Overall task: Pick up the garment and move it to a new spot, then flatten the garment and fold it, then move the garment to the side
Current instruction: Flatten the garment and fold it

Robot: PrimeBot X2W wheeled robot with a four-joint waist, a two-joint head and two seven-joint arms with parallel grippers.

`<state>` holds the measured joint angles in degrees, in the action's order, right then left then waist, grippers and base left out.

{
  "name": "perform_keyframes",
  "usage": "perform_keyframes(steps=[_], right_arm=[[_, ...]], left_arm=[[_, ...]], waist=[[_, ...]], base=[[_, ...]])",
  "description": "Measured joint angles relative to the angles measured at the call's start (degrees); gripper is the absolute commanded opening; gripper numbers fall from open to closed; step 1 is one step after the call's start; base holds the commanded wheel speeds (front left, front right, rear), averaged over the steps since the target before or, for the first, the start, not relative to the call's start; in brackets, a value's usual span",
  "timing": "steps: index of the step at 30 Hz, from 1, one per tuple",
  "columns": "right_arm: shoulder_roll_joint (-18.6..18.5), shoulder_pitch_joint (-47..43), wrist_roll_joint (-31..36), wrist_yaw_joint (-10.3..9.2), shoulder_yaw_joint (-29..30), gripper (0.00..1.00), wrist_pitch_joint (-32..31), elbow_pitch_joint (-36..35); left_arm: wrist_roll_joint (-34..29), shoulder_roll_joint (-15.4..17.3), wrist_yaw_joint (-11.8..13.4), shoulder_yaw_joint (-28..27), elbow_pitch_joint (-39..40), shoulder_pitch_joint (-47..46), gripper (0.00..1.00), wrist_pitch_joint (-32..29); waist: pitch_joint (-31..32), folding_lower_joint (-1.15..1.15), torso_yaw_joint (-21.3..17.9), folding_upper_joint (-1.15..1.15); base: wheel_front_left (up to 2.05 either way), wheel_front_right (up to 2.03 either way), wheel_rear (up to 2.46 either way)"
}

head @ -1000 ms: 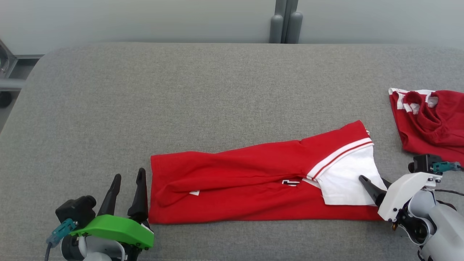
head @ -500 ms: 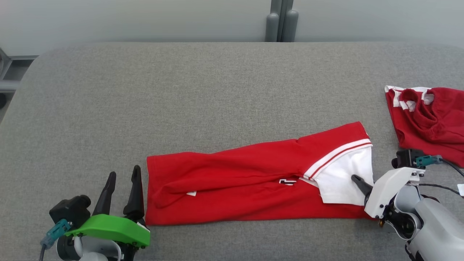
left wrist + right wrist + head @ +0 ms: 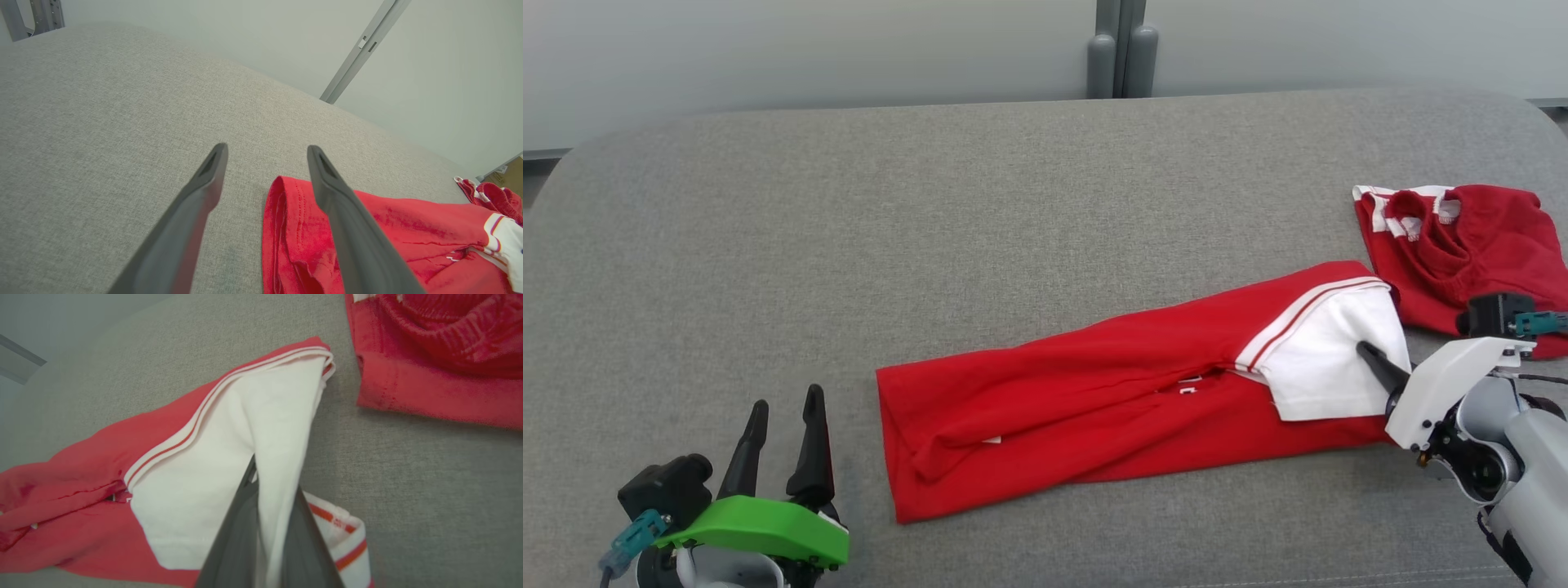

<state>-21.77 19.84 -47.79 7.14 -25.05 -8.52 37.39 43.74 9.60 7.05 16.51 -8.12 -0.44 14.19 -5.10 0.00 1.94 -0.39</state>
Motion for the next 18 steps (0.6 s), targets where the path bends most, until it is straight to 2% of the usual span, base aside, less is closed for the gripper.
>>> perform_keyframes(steps=[10, 14, 18], right_arm=[[-4.9, 1.1, -0.3, 0.0, 0.3, 0.0, 0.5, -2.4], [-5.1, 1.5, -1.1, -0.01, -0.8, 0.0, 0.5, -5.4], [-4.5, 2.5, -1.1, -0.01, -5.2, 0.0, 0.3, -11.4]], left_arm=[[-0.9, -0.7, 0.0, 0.0, 1.2, 0.2, 1.0, 0.0], [-1.2, -1.3, 0.0, 0.5, 1.1, 0.2, 1.0, -0.1], [-1.6, -1.7, 0.0, 1.7, 1.1, 0.2, 1.0, -0.6]], waist=[[0.5, 0.0, -2.3, 0.0], [1.1, 0.0, -2.8, 0.0], [1.8, 0.0, -2.3, 0.0]], base=[[0.0, 0.0, 0.0], [0.0, 0.0, 0.0], [0.0, 0.0, 0.0]])
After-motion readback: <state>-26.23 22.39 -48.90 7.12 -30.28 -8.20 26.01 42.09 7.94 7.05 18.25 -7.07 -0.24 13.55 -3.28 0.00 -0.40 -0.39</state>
